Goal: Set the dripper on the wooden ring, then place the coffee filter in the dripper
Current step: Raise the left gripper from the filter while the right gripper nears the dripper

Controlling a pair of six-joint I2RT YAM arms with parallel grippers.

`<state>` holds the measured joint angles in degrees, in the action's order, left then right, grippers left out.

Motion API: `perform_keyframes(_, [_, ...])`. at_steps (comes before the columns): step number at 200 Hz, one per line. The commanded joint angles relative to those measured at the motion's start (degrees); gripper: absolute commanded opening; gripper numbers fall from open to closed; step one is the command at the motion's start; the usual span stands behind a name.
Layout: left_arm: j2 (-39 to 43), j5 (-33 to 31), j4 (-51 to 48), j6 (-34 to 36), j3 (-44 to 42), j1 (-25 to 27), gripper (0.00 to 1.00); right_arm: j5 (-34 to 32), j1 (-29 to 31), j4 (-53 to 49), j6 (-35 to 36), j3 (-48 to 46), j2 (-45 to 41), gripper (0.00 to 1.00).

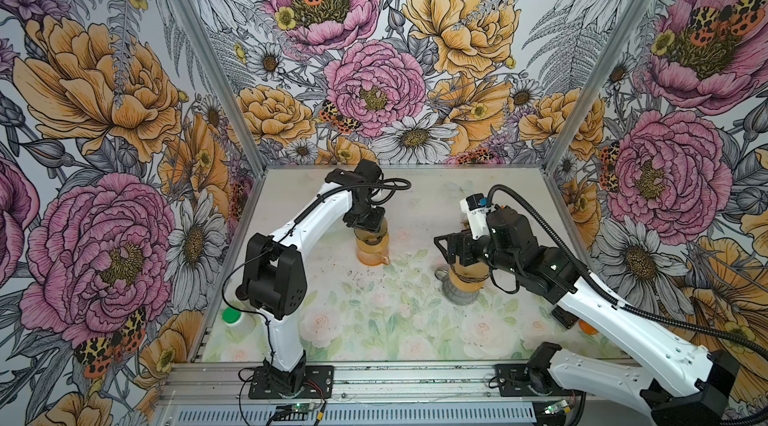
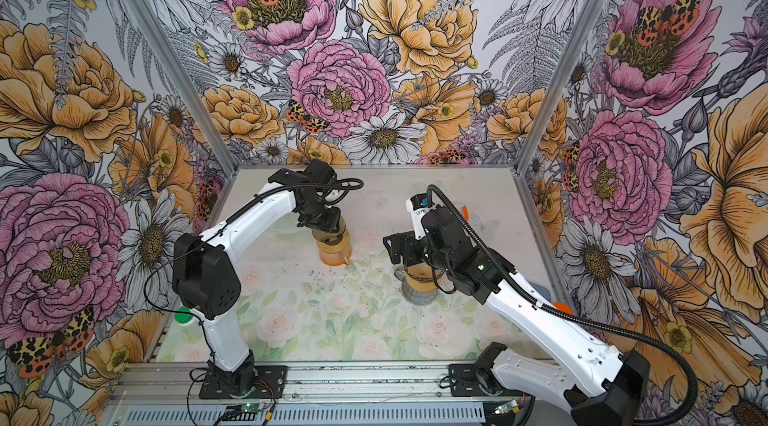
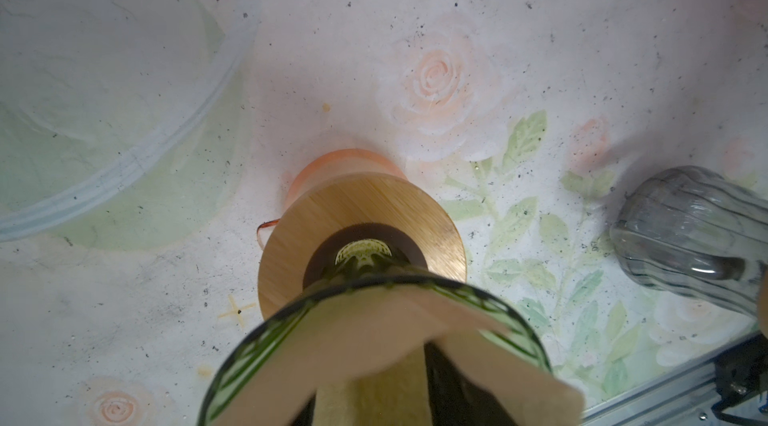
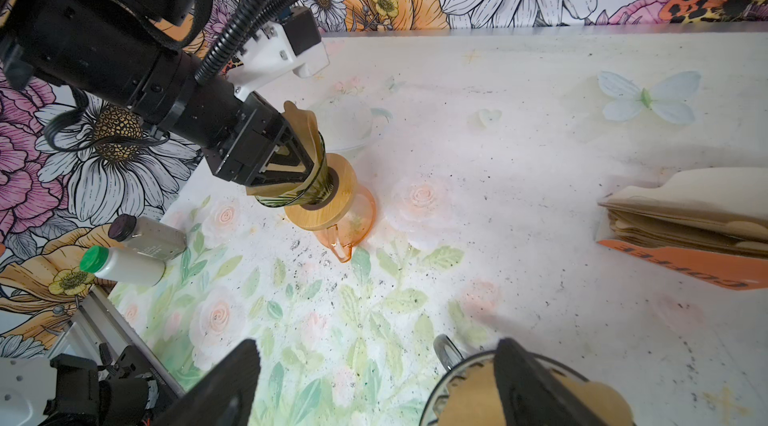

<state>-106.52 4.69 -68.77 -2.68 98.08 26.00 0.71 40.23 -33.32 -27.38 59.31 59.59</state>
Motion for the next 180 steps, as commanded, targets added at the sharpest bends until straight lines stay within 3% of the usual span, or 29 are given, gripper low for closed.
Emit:
perform_keyframes(1, [1.7, 1.8, -0.3, -0.5, 1.5, -0.6, 0.42, 0.6, 0.5, 1.6, 0.0, 0.0, -0.2, 0.90])
perform_keyframes(44, [4.6, 2.1, -0.3, -0.8, 1.9, -0.9, 0.44, 1.4, 1.4, 2.8, -0.2, 0.5, 1.8, 0.90])
perform_keyframes(80, [7.6, 1.7, -0.2, -1.6, 1.5, -1.3, 0.54, 1.1, 2.8, 4.1, -0.8, 3.0, 4.7, 0.89])
perform_keyframes(125, [12.7, 1.7, 0.2, -4.7, 0.2, -2.9, 0.56, 1.4, 4.1, 4.9, -2.0, 10.1, 13.1, 0.87])
perform_keyframes(157, [16.3, 1.3, 1.8, -6.9, -2.9, -4.3, 0.65, 2.7, 4.2, 3.8, -3.5, 17.2, 20.8, 0.87])
perform_keyframes(180, [19.6, 4.2, 4.7, -10.0, -6.9, -7.7, 0.81, 2.6, 4.5, 1.5, -4.0, 22.8, 26.4, 0.87])
